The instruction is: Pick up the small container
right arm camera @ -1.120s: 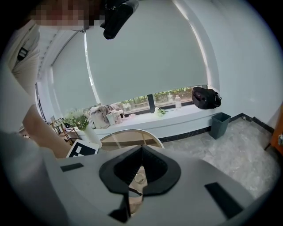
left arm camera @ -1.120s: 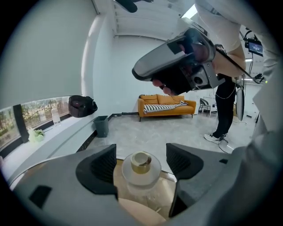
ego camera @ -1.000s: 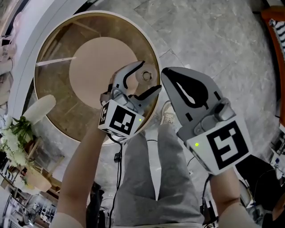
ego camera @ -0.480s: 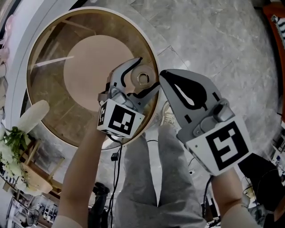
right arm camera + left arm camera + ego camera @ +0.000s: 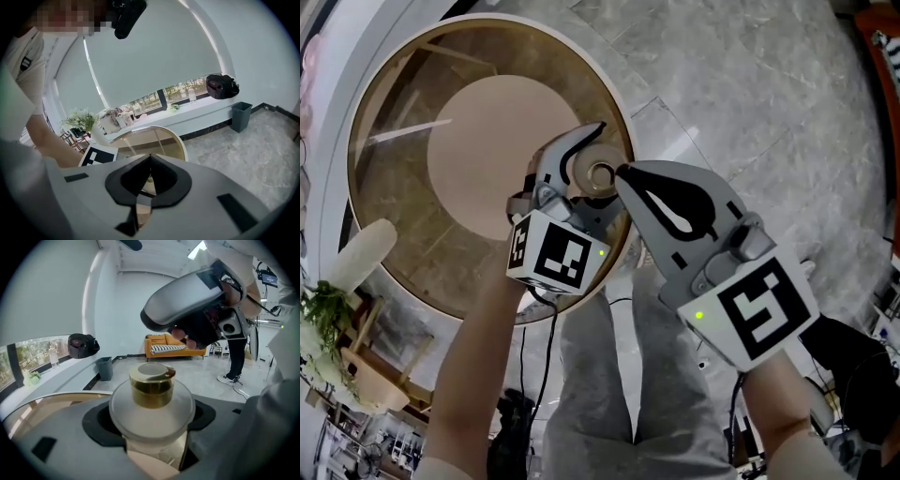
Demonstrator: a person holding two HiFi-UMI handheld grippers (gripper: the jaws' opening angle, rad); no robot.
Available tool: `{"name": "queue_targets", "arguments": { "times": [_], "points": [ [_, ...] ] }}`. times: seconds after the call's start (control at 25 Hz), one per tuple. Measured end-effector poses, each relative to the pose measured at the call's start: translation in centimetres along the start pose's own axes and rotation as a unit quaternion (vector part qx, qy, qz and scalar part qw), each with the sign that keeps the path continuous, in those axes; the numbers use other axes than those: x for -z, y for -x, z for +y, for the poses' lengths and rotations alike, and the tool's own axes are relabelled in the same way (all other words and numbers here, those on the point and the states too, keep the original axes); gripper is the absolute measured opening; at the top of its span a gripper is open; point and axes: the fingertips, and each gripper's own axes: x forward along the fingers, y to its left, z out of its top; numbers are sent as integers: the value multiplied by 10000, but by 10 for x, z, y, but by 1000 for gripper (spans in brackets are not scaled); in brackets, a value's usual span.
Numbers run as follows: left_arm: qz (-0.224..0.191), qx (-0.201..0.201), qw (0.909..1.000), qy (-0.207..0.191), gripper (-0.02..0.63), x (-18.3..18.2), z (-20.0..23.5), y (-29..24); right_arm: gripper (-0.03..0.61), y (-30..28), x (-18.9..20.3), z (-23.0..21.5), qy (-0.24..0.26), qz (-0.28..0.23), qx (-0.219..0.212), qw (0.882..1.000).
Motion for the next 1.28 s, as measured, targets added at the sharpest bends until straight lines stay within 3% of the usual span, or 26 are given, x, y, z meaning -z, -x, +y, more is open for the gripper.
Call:
{"name": "queue_targets", "arguments": {
  "times": [0.16, 0.32, 0.4, 0.56, 0.92, 1.28],
  "points": [
    [26, 73, 10000, -5, 336, 3, 1, 3, 6, -11, 3, 6, -118, -107, -100, 9998],
    [40, 225, 9997, -126, 336, 2, -3, 3, 13, -16, 4, 9, 124, -173, -164, 9996],
    [37, 334, 9993, -187, 336, 2, -5, 3, 112, -19, 6, 12, 252, -135, -267, 9992],
    [45, 539, 9980, -319, 336, 2, -9, 5, 163, -25, 13, 16, 496, -14, -319, 9983],
    [51, 688, 9967, -431, 336, 3, -12, 3, 166, -37, 39, 16, 1450, -237, -396, 9884],
    [-41, 642, 9968, -479, 336, 1, -11, 1, 147, -33, 42, 12, 1521, -967, -173, 9835]
  ]
}}
